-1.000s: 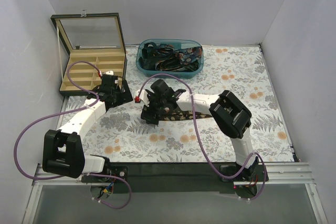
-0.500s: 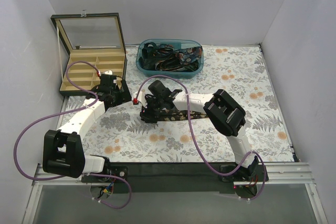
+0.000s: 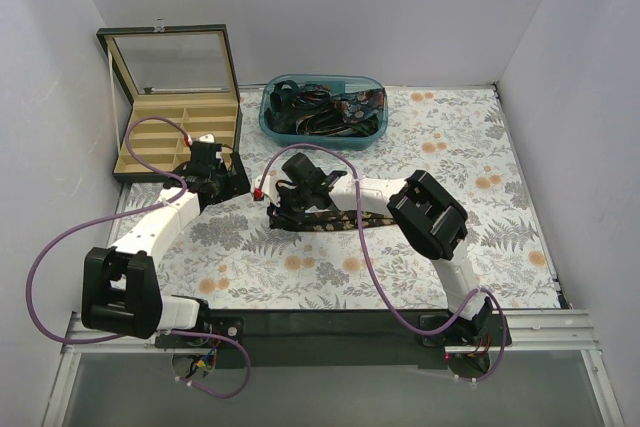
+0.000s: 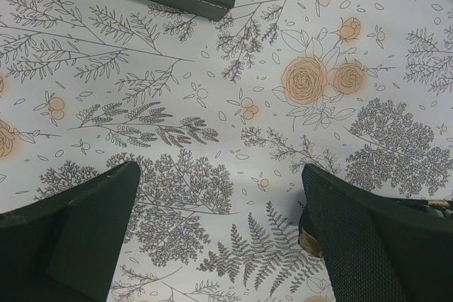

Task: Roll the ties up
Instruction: Roll the tie

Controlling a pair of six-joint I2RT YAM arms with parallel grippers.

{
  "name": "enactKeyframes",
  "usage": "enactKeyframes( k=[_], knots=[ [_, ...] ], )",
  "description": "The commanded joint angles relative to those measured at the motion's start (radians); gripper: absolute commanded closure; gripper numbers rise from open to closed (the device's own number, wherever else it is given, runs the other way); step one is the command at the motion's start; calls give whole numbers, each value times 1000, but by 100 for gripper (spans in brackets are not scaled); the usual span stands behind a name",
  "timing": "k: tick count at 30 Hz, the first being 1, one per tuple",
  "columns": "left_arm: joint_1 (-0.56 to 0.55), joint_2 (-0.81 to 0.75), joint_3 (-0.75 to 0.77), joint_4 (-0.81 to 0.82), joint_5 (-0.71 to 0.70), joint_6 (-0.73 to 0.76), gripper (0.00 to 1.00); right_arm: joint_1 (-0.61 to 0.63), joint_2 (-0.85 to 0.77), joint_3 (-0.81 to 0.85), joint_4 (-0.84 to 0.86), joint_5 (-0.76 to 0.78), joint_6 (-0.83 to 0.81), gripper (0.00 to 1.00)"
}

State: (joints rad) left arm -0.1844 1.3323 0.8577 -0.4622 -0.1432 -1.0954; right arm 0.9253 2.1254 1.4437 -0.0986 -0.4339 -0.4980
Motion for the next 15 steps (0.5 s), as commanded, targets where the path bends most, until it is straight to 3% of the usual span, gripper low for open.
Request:
enactKeyframes(
  k=[1,3,7,15],
  knots=[
    [5,-10,0,19,14,14,8,9,-10,-12,-23,-9,-1,61],
    [7,-8,0,19,17,15,8,7,-12,-11,-24,-11,4,52],
    [5,-13,-5,17,17,15,8,7,-28,-19,-27,-8,4,46],
    [5,-13,-5,19,24,19,8,-9,-36,-58,-50,17,-17,44]
  ],
)
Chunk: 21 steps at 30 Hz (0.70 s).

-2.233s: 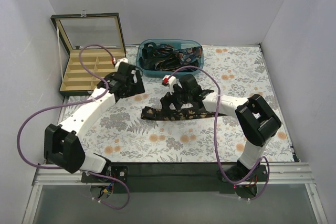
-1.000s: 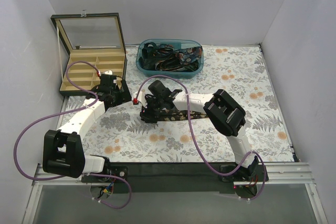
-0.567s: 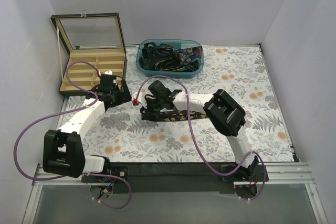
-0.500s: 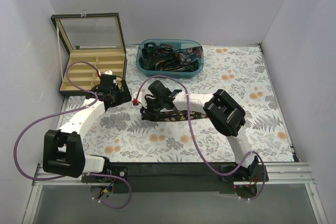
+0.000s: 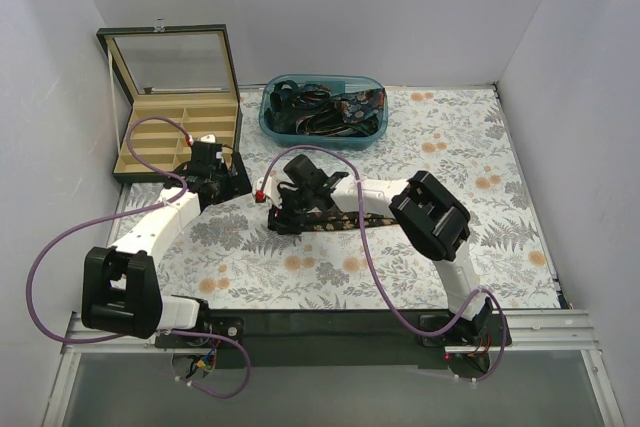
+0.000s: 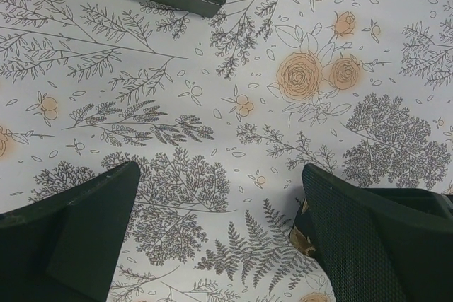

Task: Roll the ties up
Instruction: Roll the tie

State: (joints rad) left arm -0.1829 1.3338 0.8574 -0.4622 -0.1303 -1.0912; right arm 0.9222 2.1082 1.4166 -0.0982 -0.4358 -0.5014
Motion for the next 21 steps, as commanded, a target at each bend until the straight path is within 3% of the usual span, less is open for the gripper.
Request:
enactKeyframes(
  k=[1,5,10,18,21],
  knots=[
    [3,-15,-6,19,11,16,8,-8,-20,-34,-54,16,-14,45],
    [5,-15,-6,19,15,14,8,-8,-17,-31,-63,-17,-9,58],
    [3,-13,-9,19,14,17,8,-6,-22,-15,-69,-27,0,68],
    [3,-13,-8,19,20,20,8,-14,-57,-36,-112,32,-26,44],
    [5,-16,-9,19,21,20,8,-32,-74,-59,-141,51,-52,44]
  ],
)
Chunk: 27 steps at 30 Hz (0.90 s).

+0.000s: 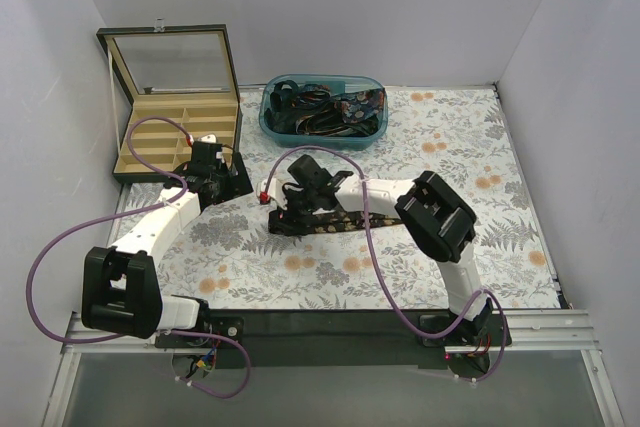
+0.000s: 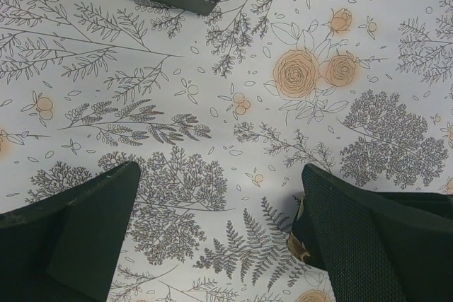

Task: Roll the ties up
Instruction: Roll the tie

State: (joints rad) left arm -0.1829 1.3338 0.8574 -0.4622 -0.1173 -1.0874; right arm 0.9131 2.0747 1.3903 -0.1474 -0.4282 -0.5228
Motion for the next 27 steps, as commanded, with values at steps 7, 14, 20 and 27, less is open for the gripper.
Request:
enactKeyframes(
  k=[7,14,20,27],
  knots=[
    [3,-8,-11,19,19,20,8,-68,-62,-77,-152,51,-75,43],
    [5,-5,-11,19,28,23,8,-79,-48,-79,-198,36,-89,51],
    [5,-5,-11,19,33,24,9,-77,-50,-68,-211,22,-91,66],
    [3,-1,-15,23,97,24,9,-76,-68,-76,-225,40,-86,62]
  ],
)
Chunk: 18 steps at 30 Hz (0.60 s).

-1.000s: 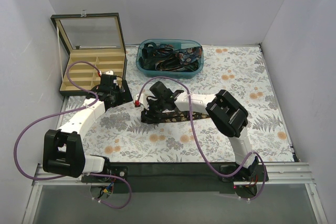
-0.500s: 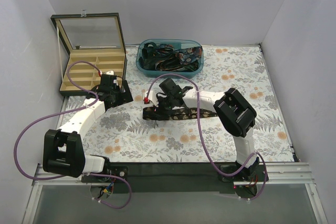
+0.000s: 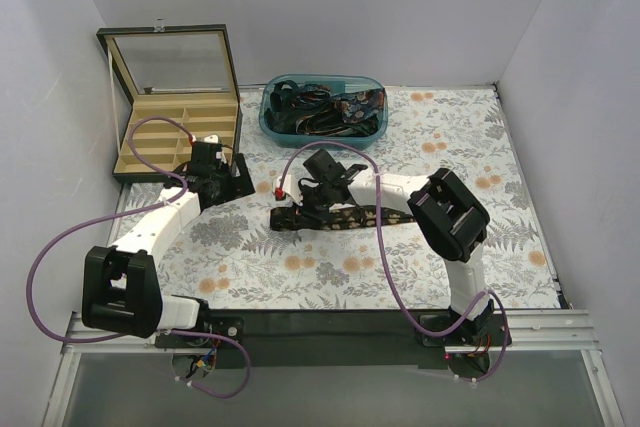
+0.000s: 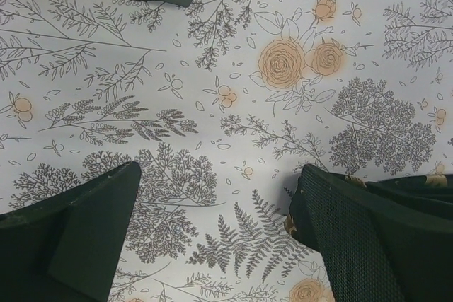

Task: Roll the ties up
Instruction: Roll the tie

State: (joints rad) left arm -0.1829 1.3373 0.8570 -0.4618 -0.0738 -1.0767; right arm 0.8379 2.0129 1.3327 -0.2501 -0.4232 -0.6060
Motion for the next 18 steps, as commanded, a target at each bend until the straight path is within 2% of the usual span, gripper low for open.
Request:
enactKeyframes(
  k=[1,2,4,5,6,10,11,13,18],
  knots=[
    [2,-3,-15,23,68,9,10,0,-16,-21,-126,43,-1,61],
    [0,-3,-18,23,72,-6,11,-2,-23,-26,-127,60,-1,57],
    [-7,-3,-22,14,168,-20,13,-6,-46,-38,-135,75,0,49],
    [-13,-7,-22,9,187,-34,21,-14,-55,-43,-138,83,2,48],
    [-30,-13,-29,8,198,-55,23,-20,-63,-50,-138,81,3,47],
    [-99,-52,-29,11,236,-115,30,-49,-103,-96,-146,89,6,46],
    [-121,-53,-27,12,233,-123,38,-59,-109,-102,-150,93,6,46],
    [-188,-43,-15,15,226,-152,43,-65,-124,-116,-155,89,5,45],
    [-321,45,10,44,183,-201,44,-76,-146,-152,-160,96,5,44]
  ],
)
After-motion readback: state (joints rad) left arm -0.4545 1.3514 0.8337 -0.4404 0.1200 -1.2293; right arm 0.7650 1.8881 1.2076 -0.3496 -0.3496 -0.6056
